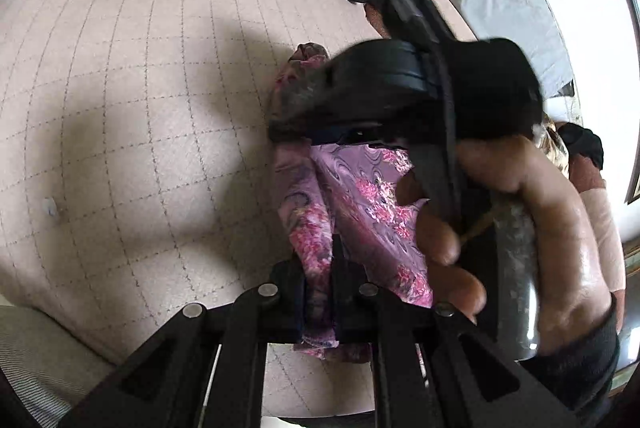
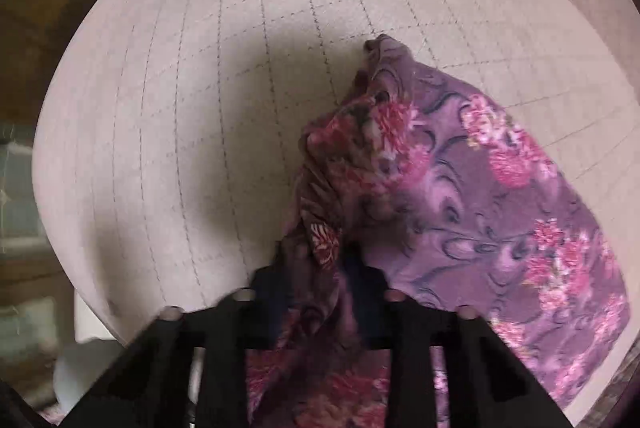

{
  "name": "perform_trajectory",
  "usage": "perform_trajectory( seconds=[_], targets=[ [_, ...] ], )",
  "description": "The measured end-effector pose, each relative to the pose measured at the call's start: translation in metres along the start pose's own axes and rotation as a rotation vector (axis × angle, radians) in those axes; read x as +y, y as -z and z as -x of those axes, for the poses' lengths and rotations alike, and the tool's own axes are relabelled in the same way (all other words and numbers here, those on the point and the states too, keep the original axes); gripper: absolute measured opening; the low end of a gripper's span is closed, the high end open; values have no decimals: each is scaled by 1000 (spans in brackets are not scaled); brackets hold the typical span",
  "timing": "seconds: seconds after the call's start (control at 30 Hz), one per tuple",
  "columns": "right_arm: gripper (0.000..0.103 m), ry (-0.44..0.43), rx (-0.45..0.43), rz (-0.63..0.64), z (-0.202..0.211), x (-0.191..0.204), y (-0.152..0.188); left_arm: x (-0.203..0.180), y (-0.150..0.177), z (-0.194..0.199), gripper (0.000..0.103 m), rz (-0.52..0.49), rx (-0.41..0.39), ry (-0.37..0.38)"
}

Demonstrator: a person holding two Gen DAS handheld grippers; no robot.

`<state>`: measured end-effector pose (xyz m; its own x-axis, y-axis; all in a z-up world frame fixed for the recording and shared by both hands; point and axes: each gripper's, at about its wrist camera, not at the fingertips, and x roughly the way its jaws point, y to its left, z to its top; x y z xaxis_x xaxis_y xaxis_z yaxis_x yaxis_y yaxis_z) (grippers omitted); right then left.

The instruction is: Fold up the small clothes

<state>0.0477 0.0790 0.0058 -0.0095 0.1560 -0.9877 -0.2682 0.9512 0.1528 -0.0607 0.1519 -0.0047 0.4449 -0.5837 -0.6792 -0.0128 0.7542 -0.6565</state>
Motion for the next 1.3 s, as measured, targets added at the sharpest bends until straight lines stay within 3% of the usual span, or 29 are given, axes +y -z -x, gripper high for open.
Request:
perform_trajectory(
  seconds=[0.13, 0.2, 0.43, 0.53, 0.63, 0.77, 0.83, 0.97, 1.07, 1.3],
  targets=[
    [14, -133, -127, -69, 41, -27, 24, -36, 18, 21, 9, -175, -89, -42],
    [14, -216, -206, -99, 69, -42, 44, -51, 27, 33, 9, -223, -105, -26],
    [14, -520, -518, -225, 152, -137, 161, -139, 78, 56, 9, -459, -101, -19],
    [14, -620, -646, -305, 166, -189, 222, -188, 100, 48, 9, -586, -97, -34],
    [14, -699, -727, -406, 165, -241, 265, -246, 120, 9, 9, -720, -51, -69],
    [14, -782, -738, -584, 119, -312, 318, -280, 144, -58, 9, -803, 68, -87],
    [14, -791, -657, -707, 92, -338, 326, -286, 154, -93, 9, -830, 117, -101],
    [15, -679, -503, -805, 59, -360, 322, -278, 165, -141, 9, -781, 215, -120],
    [14, -650, -436, -843, 43, -363, 318, -267, 165, -157, 9, -712, 254, -114],
    [14, -564, -473, -795, 65, -358, 307, -245, 168, -127, 11, -678, 202, -49]
  ],
)
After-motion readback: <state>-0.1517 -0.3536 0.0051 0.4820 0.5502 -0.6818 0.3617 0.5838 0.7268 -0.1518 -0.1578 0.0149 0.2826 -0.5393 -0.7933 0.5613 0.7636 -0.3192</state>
